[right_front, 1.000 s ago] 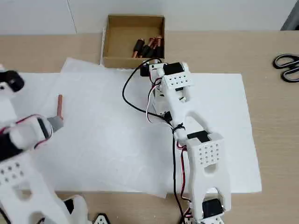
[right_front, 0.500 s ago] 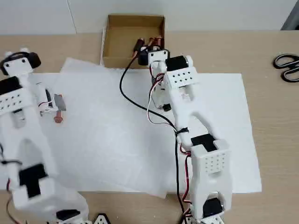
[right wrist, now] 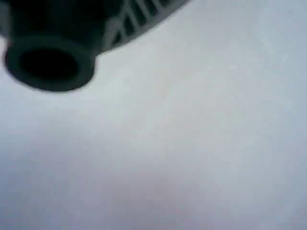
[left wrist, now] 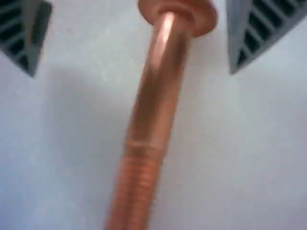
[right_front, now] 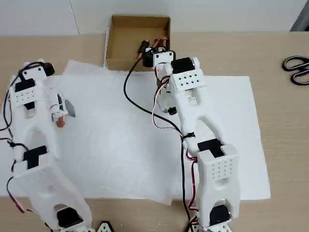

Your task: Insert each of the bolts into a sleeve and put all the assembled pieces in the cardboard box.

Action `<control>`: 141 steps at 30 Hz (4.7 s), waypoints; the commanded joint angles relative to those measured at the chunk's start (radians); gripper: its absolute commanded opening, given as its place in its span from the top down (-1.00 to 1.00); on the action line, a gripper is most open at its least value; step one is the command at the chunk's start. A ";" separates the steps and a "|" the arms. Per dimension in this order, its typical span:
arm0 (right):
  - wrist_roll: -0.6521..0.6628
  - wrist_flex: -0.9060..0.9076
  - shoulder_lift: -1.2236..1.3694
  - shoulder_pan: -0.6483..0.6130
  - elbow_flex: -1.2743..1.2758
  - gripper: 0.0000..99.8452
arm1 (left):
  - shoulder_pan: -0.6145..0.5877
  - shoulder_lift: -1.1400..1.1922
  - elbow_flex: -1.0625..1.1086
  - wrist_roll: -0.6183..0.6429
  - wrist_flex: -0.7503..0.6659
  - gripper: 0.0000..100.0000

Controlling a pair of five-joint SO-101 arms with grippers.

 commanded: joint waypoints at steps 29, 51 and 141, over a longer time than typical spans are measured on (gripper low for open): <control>0.011 -0.030 -0.077 0.021 -0.006 0.98 | 0.242 -0.178 -0.222 -0.137 0.304 0.99; 0.012 0.079 -0.564 0.228 -0.006 0.99 | 0.330 -0.293 0.019 -1.298 0.296 0.99; 0.052 0.113 -0.625 0.340 -0.011 0.99 | 0.322 0.209 -0.242 1.254 0.064 0.99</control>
